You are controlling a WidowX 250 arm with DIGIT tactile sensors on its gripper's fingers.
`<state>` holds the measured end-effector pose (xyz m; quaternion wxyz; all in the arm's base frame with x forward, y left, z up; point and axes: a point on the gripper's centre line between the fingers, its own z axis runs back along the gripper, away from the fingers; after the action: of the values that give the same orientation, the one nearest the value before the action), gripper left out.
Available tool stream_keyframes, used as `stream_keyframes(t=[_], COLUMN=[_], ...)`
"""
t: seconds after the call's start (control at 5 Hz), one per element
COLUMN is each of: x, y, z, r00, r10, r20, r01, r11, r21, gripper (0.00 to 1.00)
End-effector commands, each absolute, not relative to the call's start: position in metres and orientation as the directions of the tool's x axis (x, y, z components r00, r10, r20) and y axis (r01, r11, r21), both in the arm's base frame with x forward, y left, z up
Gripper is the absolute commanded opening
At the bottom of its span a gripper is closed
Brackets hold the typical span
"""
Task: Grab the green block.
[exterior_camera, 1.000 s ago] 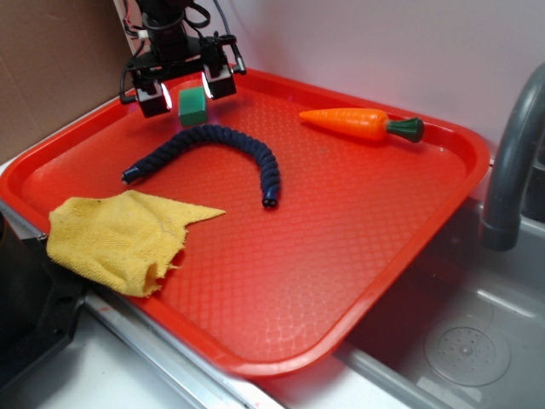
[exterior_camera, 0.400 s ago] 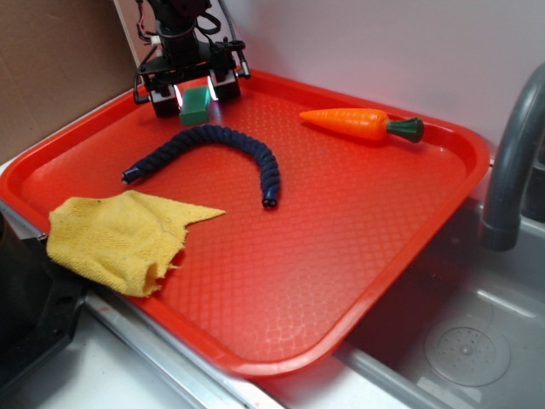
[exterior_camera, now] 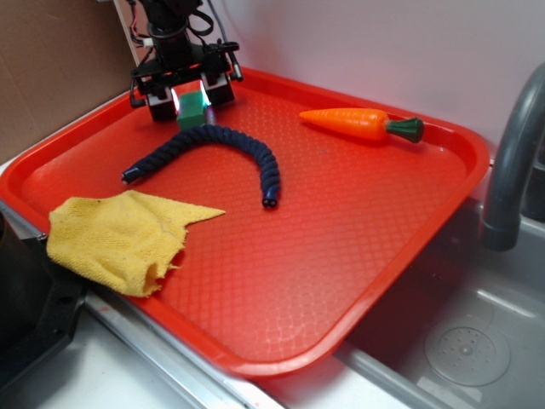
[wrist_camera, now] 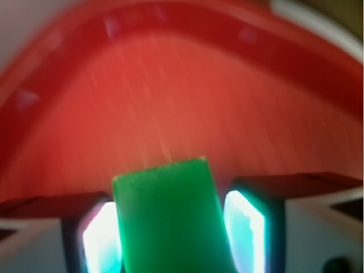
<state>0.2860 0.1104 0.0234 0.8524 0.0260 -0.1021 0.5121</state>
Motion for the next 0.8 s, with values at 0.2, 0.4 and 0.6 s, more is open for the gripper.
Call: stream_keyframes(t=[0.2,0.4,0.6], x=[0.253,0.226,0.192], y=[0.044,0.023,0.009], z=[0.163,0.184,0.198], r00=[0.815,0.9,0.943], r10=[0.578,0.435,0.32], r20=[0.052,0.039,0.089], r01=[-0.563,-0.423,-0.302], r11=[0.809,0.891,0.937], r21=[-0.171,-0.165,-0.174], gripper=[0.0,0.0,0.0])
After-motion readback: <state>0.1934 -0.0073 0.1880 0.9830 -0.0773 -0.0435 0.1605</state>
